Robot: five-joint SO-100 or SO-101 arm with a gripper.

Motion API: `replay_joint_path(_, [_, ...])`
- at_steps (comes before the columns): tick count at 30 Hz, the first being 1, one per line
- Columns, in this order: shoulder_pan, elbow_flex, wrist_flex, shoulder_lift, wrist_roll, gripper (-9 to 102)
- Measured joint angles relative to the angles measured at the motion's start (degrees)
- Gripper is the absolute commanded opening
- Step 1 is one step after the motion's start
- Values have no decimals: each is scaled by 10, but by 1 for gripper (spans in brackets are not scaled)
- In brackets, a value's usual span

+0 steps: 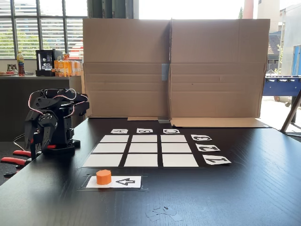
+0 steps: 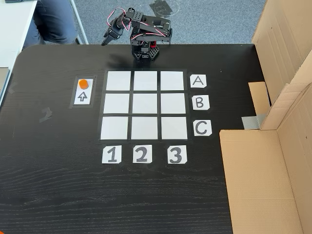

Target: Pick up the round, orange token and place it in the grid on square A1.

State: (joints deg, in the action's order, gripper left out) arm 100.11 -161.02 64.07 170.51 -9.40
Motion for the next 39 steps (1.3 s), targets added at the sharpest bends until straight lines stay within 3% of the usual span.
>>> replay_joint_path(13, [-43, 247, 64, -279, 32, 22])
replay_joint_path(20, [-104, 380, 124, -396, 78, 23])
replay_joint_path(27, [-173, 461, 129, -503, 103, 23])
replay_joint_path(39, [-252, 628, 159, -677, 169, 33])
